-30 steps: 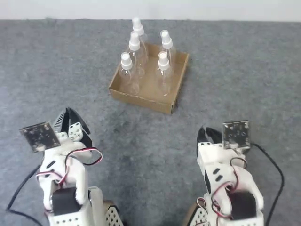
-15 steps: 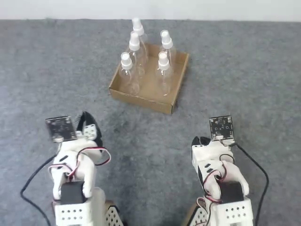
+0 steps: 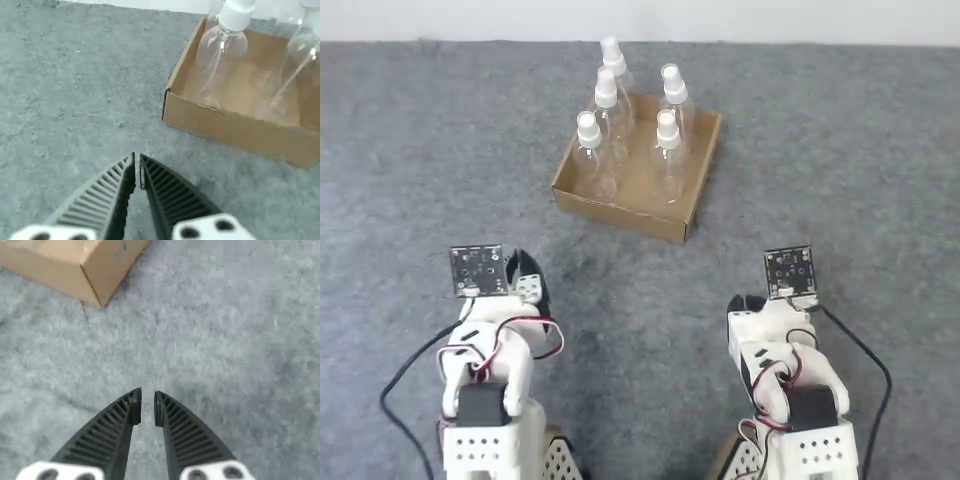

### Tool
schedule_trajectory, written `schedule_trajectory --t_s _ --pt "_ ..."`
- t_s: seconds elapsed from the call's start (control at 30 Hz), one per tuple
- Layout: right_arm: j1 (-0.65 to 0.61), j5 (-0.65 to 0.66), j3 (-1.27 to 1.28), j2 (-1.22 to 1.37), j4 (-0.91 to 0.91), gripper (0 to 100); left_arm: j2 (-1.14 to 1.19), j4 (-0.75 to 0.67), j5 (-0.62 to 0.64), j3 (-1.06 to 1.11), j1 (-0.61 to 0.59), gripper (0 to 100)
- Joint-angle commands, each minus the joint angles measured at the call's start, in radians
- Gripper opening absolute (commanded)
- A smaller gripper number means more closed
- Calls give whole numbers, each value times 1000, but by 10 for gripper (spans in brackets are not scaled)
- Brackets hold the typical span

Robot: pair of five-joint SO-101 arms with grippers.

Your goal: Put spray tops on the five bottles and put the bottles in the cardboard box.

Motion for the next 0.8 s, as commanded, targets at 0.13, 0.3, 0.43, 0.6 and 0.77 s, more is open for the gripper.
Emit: schedule_trajectory --t_s 0.13,0.3,0.43,0.6,0.77 --pt "13 2 20 -21 120 9 -12 183 -6 -12 -2 133" --pt "13 2 20 -21 189 9 -12 310 -6 -12 -2 130" --pt "12 0 20 -21 200 9 -12 351 -6 -12 -2 130" --pt "8 0 20 -21 202 8 -12 348 -6 -12 -2 51" --pt "8 0 20 -21 202 8 -12 353 -6 -12 -2 14"
